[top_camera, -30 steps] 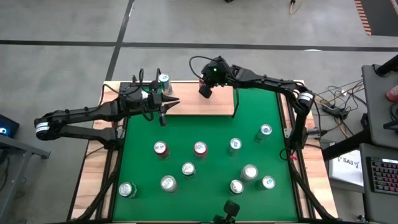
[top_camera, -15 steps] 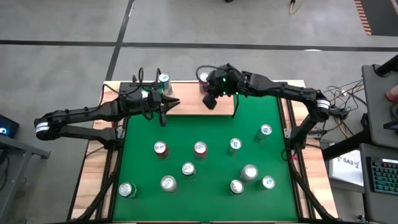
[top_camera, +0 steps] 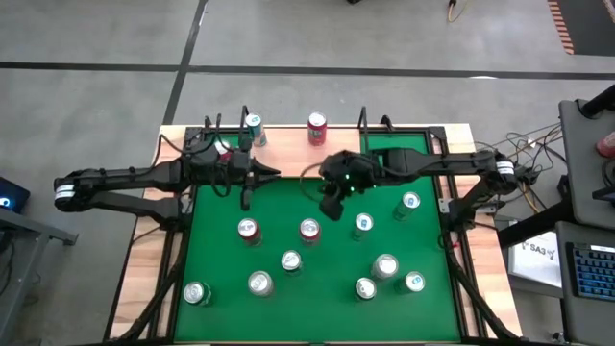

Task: Pick and place cans onto a shelf
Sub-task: Put the right pink white soda can on the shelf

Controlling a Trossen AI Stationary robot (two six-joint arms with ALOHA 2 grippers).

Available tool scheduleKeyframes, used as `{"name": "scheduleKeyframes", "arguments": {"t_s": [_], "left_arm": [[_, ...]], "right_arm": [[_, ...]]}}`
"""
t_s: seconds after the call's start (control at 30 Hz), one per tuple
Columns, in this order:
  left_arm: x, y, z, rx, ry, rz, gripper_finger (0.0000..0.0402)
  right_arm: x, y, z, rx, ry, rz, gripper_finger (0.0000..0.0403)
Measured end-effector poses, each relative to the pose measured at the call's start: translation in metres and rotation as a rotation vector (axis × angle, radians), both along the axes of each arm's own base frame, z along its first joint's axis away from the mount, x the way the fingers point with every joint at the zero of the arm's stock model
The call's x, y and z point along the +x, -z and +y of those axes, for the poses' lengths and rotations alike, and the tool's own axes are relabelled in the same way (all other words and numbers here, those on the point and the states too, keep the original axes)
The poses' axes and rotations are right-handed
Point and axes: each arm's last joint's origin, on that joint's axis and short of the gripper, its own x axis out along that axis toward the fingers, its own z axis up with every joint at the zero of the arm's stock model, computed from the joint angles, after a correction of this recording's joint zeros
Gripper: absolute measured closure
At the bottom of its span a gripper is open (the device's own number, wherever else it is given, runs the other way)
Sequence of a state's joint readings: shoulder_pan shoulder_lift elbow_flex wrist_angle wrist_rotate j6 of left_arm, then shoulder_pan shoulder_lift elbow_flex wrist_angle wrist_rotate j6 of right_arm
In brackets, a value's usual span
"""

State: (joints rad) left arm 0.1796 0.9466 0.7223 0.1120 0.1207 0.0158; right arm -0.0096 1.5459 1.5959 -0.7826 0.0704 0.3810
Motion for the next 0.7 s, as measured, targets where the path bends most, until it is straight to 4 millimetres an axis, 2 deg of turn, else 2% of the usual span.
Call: {"name": "scheduleKeyframes", "arguments": {"t_s": [0.3,0.7], "left_arm": [[0.001,-0.002,-0.007,0.003,0.035,-0.016,0.0365],[0.001,-0.001,-0.007,0.006,0.035,-0.014,0.0365]], "right_arm": [[-0.011,0.008,0.038,0.154,0.07,0.117,0.039],[-0.026,0.014,0.075,0.474,0.235,0.282,0.039]]}}
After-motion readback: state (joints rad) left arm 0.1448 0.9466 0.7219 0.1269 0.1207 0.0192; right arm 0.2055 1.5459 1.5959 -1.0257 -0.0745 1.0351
